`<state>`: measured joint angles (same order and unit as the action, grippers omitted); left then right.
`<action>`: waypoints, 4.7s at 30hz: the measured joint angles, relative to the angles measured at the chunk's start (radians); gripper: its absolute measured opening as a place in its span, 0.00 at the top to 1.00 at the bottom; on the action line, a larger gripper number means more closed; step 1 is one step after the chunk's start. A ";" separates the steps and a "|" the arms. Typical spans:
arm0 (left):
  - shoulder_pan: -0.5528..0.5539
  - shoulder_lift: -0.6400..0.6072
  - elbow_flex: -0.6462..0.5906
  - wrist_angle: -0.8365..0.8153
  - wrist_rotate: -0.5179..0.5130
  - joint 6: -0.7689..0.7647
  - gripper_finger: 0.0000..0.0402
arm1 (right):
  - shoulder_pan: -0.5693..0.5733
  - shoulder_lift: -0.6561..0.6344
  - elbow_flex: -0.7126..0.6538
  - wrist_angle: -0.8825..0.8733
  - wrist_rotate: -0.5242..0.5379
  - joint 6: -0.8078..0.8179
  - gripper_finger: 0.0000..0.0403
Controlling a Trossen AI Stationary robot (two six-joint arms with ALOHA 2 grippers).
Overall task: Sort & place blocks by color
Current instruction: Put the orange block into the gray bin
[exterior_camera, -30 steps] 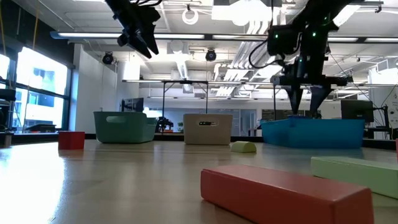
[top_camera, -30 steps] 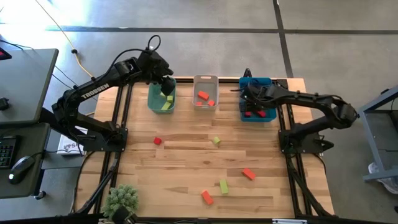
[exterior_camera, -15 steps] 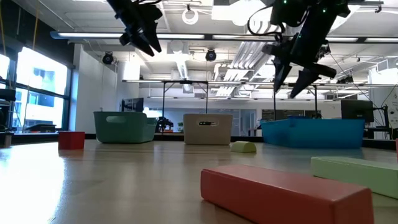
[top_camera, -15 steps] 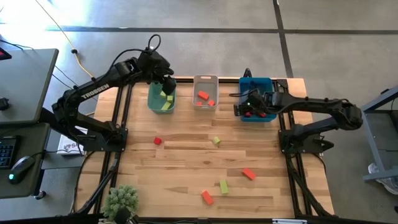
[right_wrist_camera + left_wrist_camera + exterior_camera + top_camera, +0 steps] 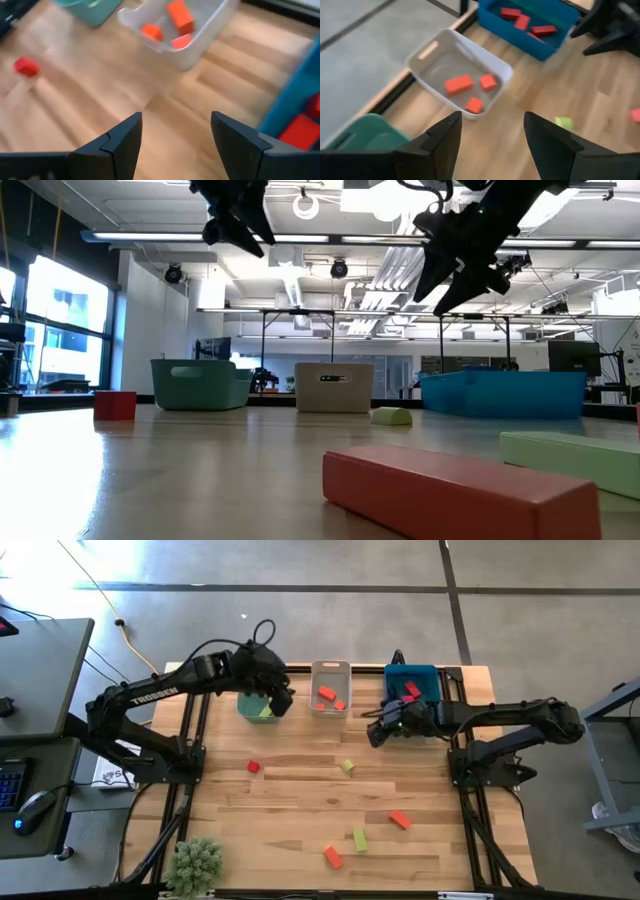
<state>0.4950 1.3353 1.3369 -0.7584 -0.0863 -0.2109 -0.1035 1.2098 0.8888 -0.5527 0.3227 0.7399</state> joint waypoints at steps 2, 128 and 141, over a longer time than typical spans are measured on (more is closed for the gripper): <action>-0.036 0.000 0.000 0.000 0.000 -0.043 0.50 | 0.027 0.000 0.000 0.000 -0.023 -0.001 0.44; -0.744 0.000 0.000 -0.064 -0.421 -0.756 0.49 | 0.540 0.500 0.386 -0.371 -0.178 0.218 0.74; -0.613 0.000 0.000 -0.068 -0.423 -0.617 0.49 | 0.264 0.491 0.526 -0.347 -0.123 -0.177 0.74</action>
<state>-0.1178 1.3354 1.3365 -0.8265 -0.5091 -0.8276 0.1602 1.7012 1.4152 -0.8999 0.1997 0.5629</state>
